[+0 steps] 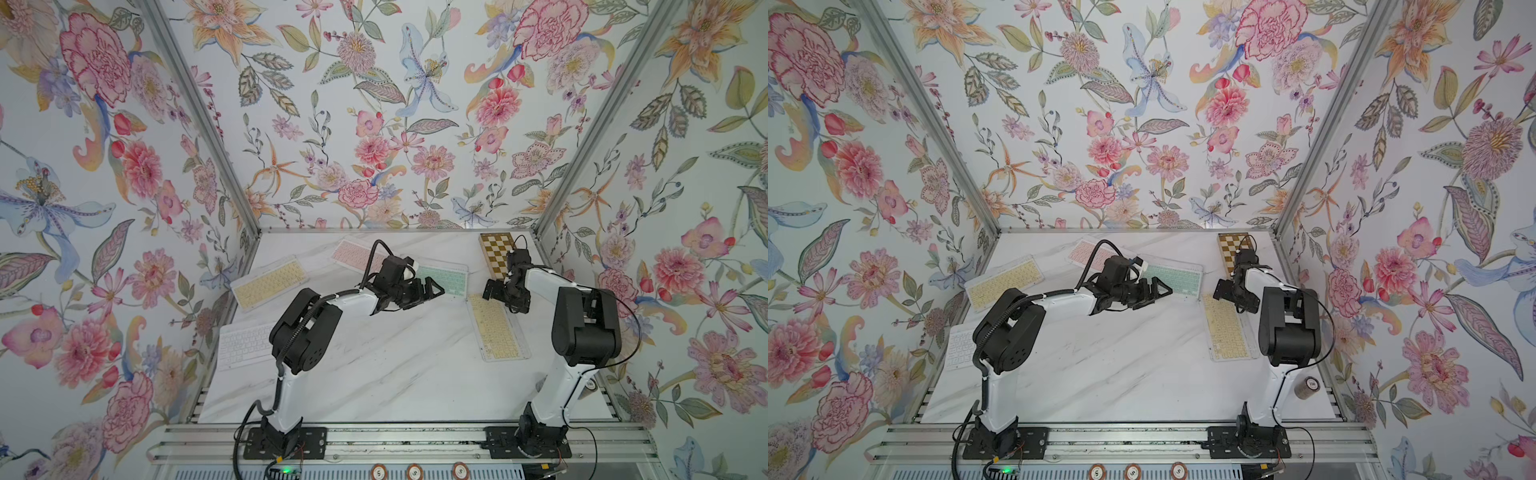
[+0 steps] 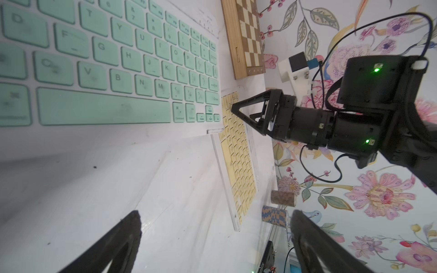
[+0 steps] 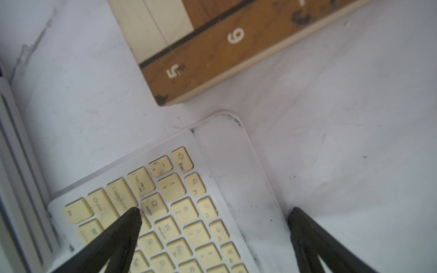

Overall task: Stack the numeric keypads
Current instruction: Move the numeric keypad to the center of the board.

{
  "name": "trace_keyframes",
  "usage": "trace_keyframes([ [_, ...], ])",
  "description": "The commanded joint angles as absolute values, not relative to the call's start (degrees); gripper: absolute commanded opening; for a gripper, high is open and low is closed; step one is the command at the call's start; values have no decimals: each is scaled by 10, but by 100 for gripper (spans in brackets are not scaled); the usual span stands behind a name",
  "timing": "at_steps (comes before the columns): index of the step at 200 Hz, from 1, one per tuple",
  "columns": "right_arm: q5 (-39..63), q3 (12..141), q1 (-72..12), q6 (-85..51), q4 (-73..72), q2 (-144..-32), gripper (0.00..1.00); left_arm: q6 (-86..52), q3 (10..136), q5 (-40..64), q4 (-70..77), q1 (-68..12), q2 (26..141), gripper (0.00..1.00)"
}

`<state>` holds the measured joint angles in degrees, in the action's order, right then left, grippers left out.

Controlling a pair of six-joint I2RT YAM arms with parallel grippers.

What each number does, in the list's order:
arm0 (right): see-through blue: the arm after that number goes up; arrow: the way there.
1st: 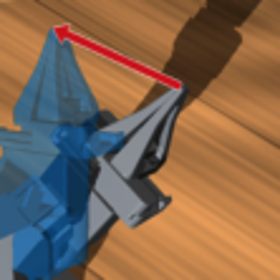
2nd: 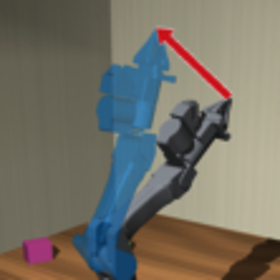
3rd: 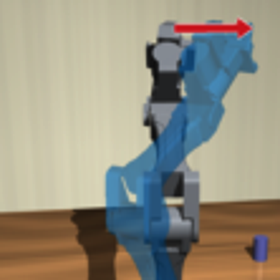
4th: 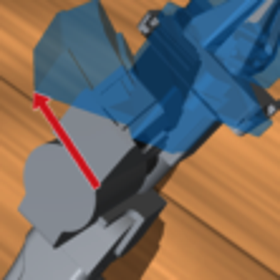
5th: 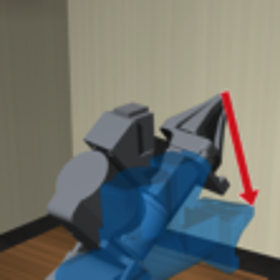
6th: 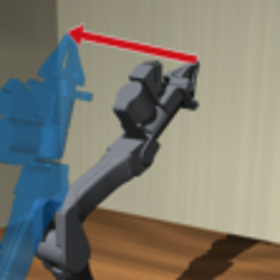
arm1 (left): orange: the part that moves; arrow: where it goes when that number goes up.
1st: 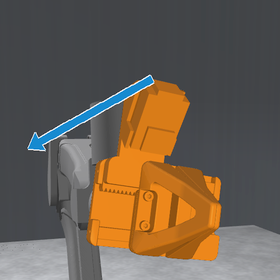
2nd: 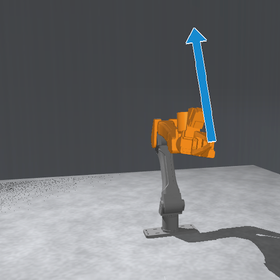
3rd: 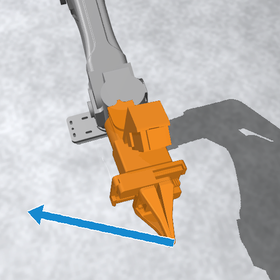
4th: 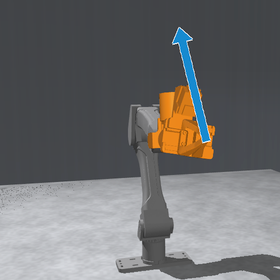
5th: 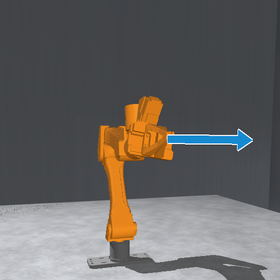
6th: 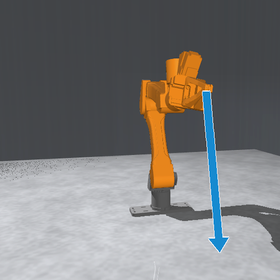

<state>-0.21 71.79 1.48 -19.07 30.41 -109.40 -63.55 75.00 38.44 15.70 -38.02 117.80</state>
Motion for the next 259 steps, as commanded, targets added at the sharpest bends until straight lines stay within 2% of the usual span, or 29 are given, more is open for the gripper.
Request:
trace_keyframes([
  [1, 23, 704, 26, -208, 319, -1061, 99, -720, 740, 386, 257, -401, 1209, 99],
  [92, 80, 673, 69, -241, 290, -995, 99, -825, 761, 333, 348, -466, 1287, 99],
  [184, 126, 636, 87, -256, 248, -970, 99, -830, 859, 282, 301, -481, 1370, 99],
  [259, 134, 635, 85, -253, 239, -993, 99, -824, 907, 273, 278, -480, 1411, 99],
])
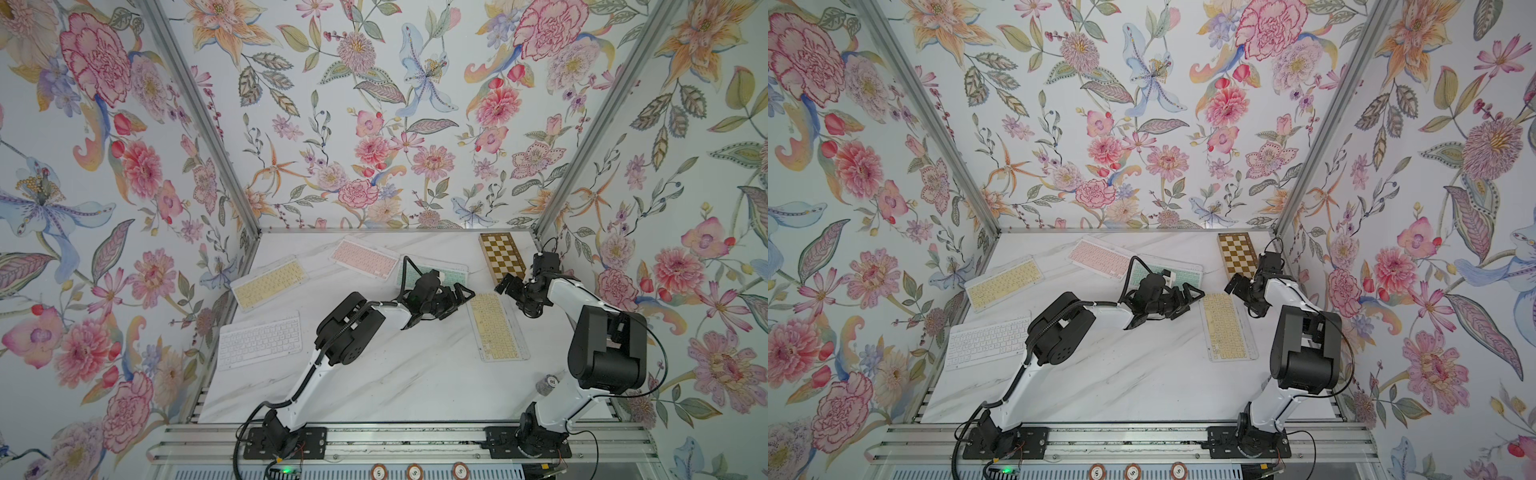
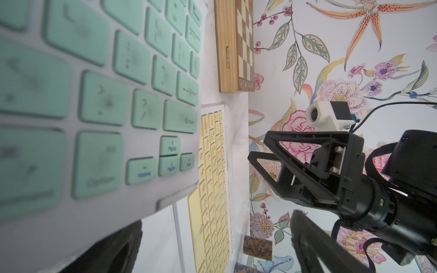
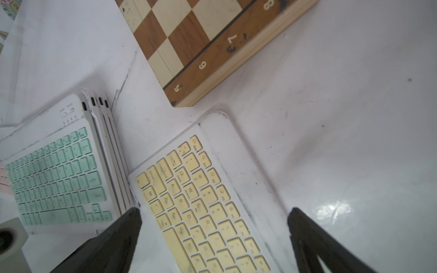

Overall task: Stack the numeric keypads
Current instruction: Move the numeric keypad to the center of the board.

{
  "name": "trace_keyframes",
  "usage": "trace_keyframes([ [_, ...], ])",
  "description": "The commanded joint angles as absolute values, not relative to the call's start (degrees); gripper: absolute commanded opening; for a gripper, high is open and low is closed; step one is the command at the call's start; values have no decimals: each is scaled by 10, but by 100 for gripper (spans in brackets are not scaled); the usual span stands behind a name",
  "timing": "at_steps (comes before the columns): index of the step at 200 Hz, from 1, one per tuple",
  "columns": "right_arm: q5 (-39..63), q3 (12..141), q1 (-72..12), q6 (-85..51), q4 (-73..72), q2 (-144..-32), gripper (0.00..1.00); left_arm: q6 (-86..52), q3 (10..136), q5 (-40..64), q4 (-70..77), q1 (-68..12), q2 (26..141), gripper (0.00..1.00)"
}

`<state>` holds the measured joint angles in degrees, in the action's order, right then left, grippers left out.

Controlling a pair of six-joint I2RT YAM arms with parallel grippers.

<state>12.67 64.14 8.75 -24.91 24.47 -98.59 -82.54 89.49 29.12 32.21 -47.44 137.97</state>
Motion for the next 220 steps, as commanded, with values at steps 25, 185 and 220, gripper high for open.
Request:
trace_keyframes([
  [25, 127, 631, 82, -252, 236, -995, 99, -823, 908, 272, 273, -475, 1414, 99],
  [185, 101, 680, 55, -239, 253, -1071, 99, -794, 947, 271, 245, -435, 1440, 99],
  [220, 95, 687, 60, -237, 256, -1074, 99, -784, 956, 270, 234, -427, 1445, 99],
])
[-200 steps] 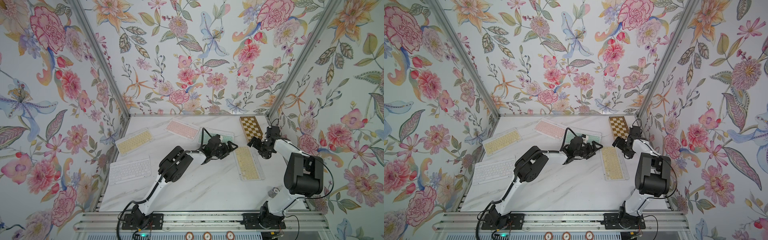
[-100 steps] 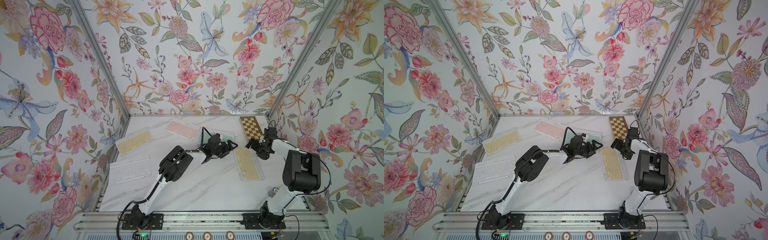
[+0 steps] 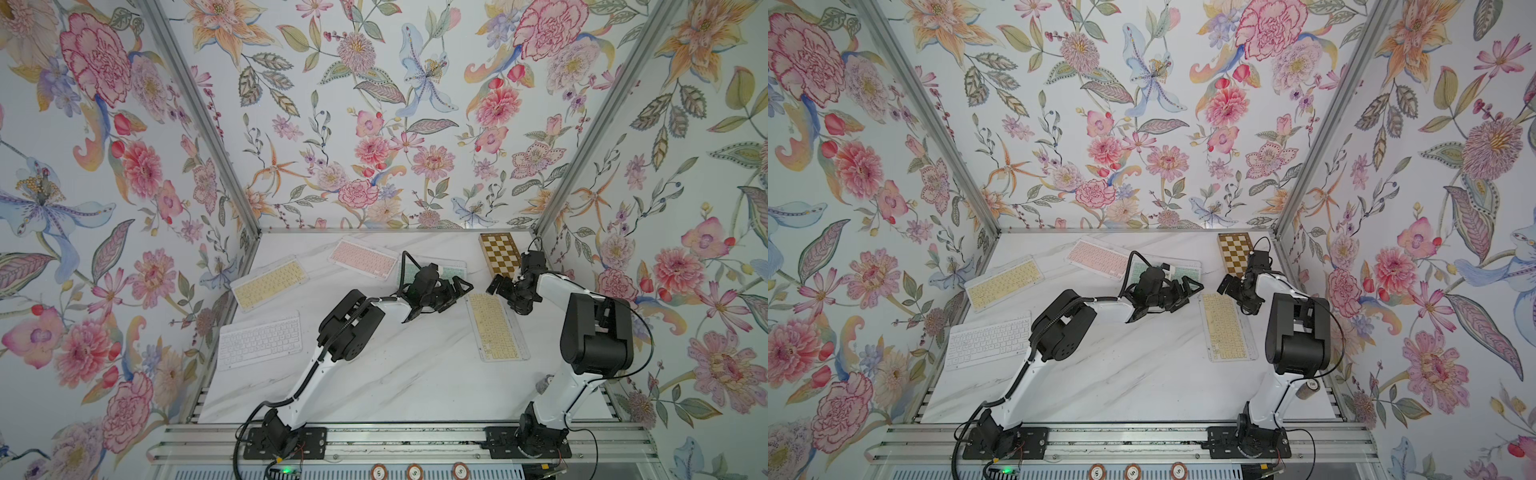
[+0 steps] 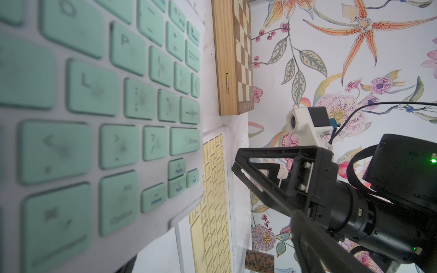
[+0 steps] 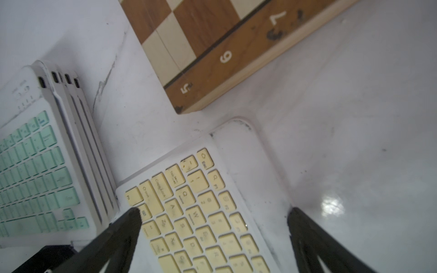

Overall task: Stack the numeric keypads
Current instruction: Move the numeric keypad to the center of the board.

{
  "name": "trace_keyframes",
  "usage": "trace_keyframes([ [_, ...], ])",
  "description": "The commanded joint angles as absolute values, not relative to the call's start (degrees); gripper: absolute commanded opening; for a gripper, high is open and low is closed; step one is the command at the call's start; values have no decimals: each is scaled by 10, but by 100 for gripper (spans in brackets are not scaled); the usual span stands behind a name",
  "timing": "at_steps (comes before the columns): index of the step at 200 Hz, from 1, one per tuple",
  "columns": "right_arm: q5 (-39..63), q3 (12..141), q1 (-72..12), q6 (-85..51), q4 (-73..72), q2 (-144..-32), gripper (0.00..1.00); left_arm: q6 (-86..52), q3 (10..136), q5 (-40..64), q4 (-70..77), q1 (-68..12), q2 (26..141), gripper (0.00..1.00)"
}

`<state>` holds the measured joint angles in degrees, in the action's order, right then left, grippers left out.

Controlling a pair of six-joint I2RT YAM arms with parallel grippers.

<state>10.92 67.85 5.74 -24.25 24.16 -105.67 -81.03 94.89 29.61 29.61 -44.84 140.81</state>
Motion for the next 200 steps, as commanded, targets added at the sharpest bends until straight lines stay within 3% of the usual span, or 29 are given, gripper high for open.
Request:
trace_keyframes([
  [1, 94, 688, 60, -237, 256, -1075, 99, -785, 957, 270, 234, -427, 1445, 99],
  [90, 99, 702, 40, -217, 260, -1103, 99, -767, 970, 284, 218, -418, 1437, 99],
  [200, 98, 653, -80, -233, 243, -1062, 99, -749, 687, 314, 301, -393, 1232, 99],
])
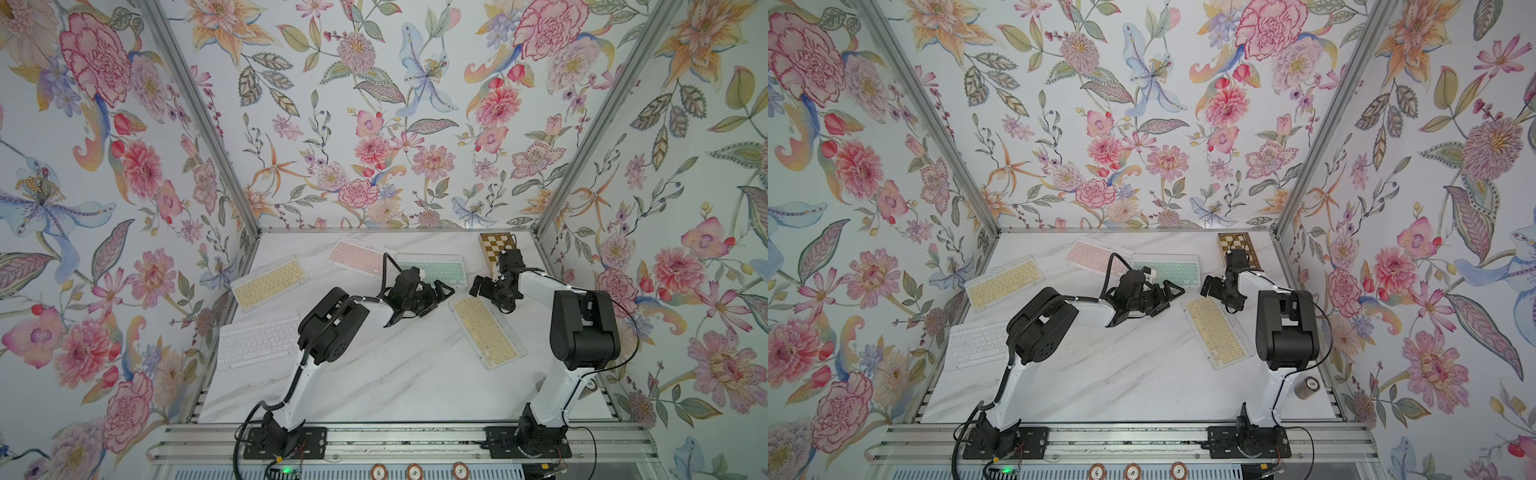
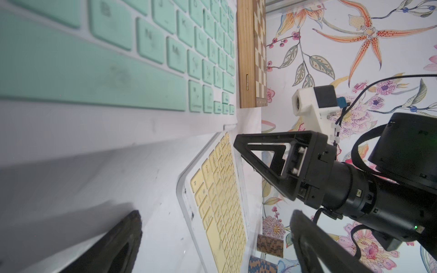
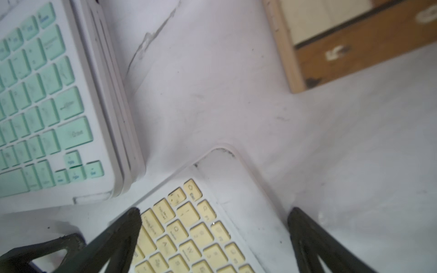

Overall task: Stack the numeric keypads
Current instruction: Move the numeric keypad to the center of the board.

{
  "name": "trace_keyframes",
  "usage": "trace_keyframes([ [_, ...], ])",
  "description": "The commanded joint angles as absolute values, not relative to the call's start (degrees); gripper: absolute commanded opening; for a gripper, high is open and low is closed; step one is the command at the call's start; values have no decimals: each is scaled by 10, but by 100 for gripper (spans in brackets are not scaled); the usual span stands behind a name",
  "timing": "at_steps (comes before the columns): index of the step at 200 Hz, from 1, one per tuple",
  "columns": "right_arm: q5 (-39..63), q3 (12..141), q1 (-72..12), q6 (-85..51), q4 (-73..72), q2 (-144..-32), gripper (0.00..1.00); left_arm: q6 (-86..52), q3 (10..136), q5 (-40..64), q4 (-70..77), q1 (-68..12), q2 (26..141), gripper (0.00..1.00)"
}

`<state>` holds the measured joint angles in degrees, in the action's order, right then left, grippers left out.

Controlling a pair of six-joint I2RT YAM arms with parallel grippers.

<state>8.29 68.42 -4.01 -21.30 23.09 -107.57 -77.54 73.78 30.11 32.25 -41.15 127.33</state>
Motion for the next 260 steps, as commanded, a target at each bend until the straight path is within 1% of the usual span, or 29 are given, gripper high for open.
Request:
trace_keyframes([
  [1, 99, 653, -82, -234, 242, -1061, 99, -748, 685, 314, 301, -393, 1230, 99],
  [28, 114, 651, -140, -241, 239, -1038, 99, -724, 644, 319, 286, -382, 1198, 99],
  [46, 105, 643, -145, -233, 246, -999, 99, -696, 649, 323, 253, -382, 1192, 99],
  [66, 79, 620, -99, -243, 276, -943, 99, -660, 670, 328, 210, -386, 1192, 99],
  [82, 65, 601, -39, -259, 313, -915, 99, -631, 698, 332, 173, -393, 1197, 99],
  [110, 63, 563, 47, -262, 348, -900, 99, -582, 739, 330, 114, -409, 1204, 99],
  [133, 64, 548, 76, -264, 374, -901, 99, -550, 765, 327, 71, -423, 1214, 99],
  [160, 47, 523, 78, -273, 390, -894, 99, -499, 795, 315, 5, -438, 1226, 99],
  [202, 39, 497, 61, -277, 390, -895, 99, -471, 788, 308, -16, -440, 1234, 99],
  [229, 48, 495, 28, -290, 386, -904, 99, -467, 782, 309, -18, -440, 1238, 99],
  [260, 77, 504, -34, -329, 369, -912, 99, -474, 760, 321, -3, -439, 1230, 99],
])
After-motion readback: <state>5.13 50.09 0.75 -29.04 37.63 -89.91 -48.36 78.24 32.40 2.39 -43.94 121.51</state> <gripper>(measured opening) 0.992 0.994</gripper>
